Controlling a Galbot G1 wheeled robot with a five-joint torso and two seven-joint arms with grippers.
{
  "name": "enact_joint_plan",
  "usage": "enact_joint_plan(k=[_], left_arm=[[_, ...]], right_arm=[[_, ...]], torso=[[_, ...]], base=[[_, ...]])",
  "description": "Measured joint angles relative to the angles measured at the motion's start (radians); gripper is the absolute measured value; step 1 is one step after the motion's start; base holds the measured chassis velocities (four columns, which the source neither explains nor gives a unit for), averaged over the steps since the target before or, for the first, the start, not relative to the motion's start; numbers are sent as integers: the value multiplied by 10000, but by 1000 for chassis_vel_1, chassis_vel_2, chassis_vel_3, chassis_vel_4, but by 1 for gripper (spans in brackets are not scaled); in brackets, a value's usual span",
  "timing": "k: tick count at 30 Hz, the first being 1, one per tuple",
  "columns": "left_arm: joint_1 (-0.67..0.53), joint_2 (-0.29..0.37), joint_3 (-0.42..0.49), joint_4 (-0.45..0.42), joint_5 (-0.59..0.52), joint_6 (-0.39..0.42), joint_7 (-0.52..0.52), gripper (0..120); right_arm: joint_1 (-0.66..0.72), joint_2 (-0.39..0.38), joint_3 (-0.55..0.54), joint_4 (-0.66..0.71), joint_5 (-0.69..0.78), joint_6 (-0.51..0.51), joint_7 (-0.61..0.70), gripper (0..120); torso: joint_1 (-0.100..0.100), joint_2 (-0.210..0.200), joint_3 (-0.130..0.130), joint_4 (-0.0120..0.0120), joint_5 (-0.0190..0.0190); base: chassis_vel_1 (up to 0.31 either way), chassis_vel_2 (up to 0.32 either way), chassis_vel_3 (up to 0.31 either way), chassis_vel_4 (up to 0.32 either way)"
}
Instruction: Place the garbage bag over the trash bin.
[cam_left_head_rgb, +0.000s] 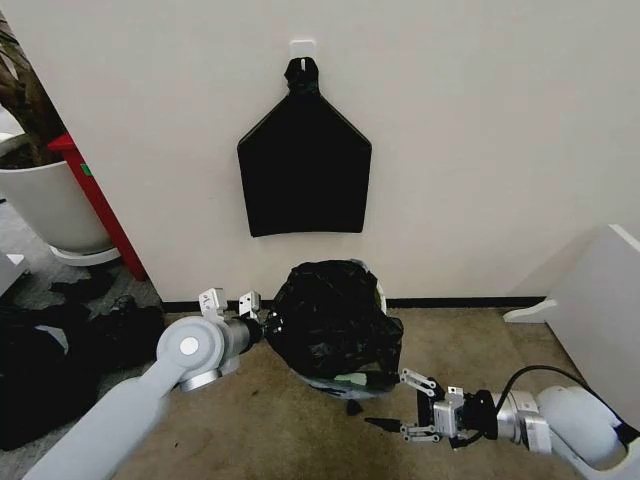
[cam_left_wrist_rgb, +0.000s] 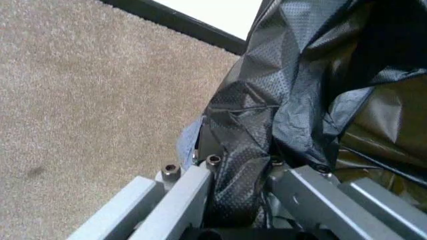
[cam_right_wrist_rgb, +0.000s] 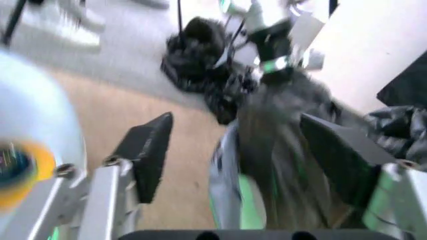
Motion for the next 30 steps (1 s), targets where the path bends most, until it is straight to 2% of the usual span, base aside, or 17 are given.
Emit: enact_joint_plan(k=[3,5,7,9,11,12,14,16,17,19,20,22,24,25,26,30], left_arm=[[0,-36,2,126,79,0,162,0],[1,-38,1,163,124,0,235,0],[85,-8,-9,281,489,-42,685,0],[172,53,-10,305,930,-175,1118,0],[249,112,9,307,1470,-416,1549,0],[249,112,9,307,1470,-416,1549,0],[277,133,67,304,1946,-578,1719,0],[293,157,160,303,2578,-820,1946,0],[293,157,180,293,2714,-871,1977,0],[287,148,255,207,3043,-1036,2007,0],[287,148,255,207,3043,-1036,2007,0],[275,133,338,115,3238,-1135,2004,0],[267,126,390,69,3345,-1179,1989,0],[249,109,503,-4,3572,-1274,1954,0],[239,99,594,-39,3766,-1354,1945,0],[212,94,760,-56,4120,-1514,1935,0]], right_arm=[[-337,-88,263,417,1299,-520,9,82],[-453,-99,347,543,1670,-723,99,86],[-823,-142,703,1119,3161,-1627,1278,94],[-807,-163,793,1311,3769,-2014,2371,99],[-549,-158,825,1472,4220,-2505,3769,100],[-549,-158,825,1472,4220,-2505,3769,100],[-331,-123,752,1690,4443,-3043,4954,100],[-121,-2,447,2244,4825,-3929,6902,100],[-68,49,342,2425,4953,-4283,7469,100],[229,316,-79,3170,5743,-5672,9369,100],[229,316,-79,3170,5743,-5672,9369,100],[635,499,-559,3635,6202,-6599,10979,100],[831,564,-792,3767,6419,-6923,11656,100],[1130,669,-1140,3990,6738,-7434,12669,100],[1255,738,-1280,4178,7182,-7771,13159,100],[1341,844,-1370,4366,8081,-7980,13616,100]], torso=[[0,0,0,2,4],[0,0,0,2,4],[0,0,0,-3,0],[0,0,0,0,2],[0,0,0,2,5],[0,0,0,2,5],[0,0,0,3,2],[0,0,0,2,3],[0,0,0,2,3],[0,0,0,0,3],[0,0,0,0,3],[0,0,0,0,0],[0,0,0,2,2],[0,0,0,2,5],[0,0,0,1,3],[0,0,0,1,2]], base=[[0,0,0,0],[0,0,0,0],[0,0,0,0],[0,0,0,0],[0,0,0,0],[0,0,0,0],[0,0,0,0],[0,0,0,0],[0,0,0,0],[0,0,0,0],[0,0,0,0],[0,0,0,0],[0,0,0,0],[0,0,0,0],[0,0,0,0],[0,0,0,0]])
